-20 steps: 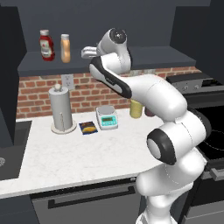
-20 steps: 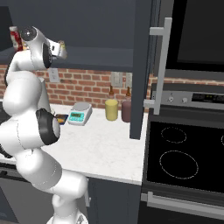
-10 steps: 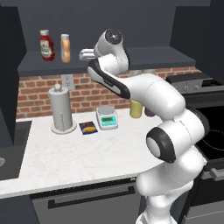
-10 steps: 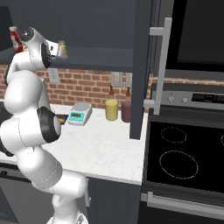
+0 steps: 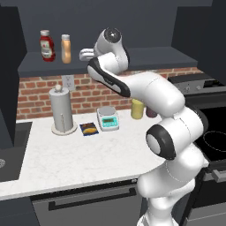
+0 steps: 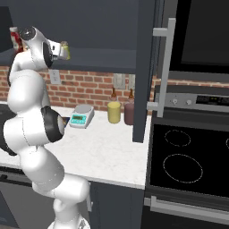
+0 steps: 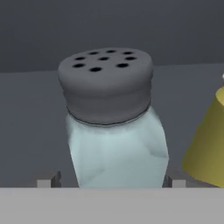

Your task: Put the shaker and condiment bottle from the counter next to their counterparts in the cabinet.

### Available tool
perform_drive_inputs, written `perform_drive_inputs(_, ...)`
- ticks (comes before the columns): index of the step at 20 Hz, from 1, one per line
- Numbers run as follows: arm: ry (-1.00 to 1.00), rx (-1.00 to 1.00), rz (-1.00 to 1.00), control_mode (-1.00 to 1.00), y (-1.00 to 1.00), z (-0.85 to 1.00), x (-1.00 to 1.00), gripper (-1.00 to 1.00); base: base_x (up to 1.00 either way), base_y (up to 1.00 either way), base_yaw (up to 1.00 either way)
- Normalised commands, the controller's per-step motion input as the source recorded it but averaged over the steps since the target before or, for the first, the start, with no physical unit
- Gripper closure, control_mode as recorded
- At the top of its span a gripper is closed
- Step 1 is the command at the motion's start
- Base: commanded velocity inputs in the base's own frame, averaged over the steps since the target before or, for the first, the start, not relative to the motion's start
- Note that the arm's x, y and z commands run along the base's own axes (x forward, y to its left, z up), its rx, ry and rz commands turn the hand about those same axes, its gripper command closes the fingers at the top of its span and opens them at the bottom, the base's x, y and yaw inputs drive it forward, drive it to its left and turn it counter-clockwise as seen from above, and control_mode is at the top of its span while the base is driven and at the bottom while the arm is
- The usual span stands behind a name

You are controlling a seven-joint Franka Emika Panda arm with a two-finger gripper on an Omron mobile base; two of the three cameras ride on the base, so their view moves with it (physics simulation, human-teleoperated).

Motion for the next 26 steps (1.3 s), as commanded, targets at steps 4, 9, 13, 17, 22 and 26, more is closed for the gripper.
perform_drive_inputs(4, 0.01, 0.0, 0.0, -1.0, 0.0, -0.12, 0.14, -1.0, 0.0, 0.0, 0.0)
perform_drive_inputs(9, 0.0, 0.0, 0.0, -1.0, 0.0, -0.12, 0.0, -1.0, 0.0, 0.0, 0.0)
perform_drive_inputs(13, 0.0, 0.0, 0.0, -1.0, 0.0, -0.17, -0.28, -1.0, 0.0, 0.0, 0.0)
perform_drive_inputs(17, 0.0, 0.01, 0.0, -1.0, 0.0, -0.13, -0.82, -1.0, 0.0, 0.0, 0.0)
perform_drive_inputs(22, -0.01, 0.03, 0.0, -1.0, 0.0, -0.01, -1.0, -1.0, 0.0, 0.0, 0.0)
perform_drive_inputs(26, -0.05, 0.0, 0.0, -1.0, 0.0, -0.23, -1.0, -1.0, 0.0, 0.0, 0.0)
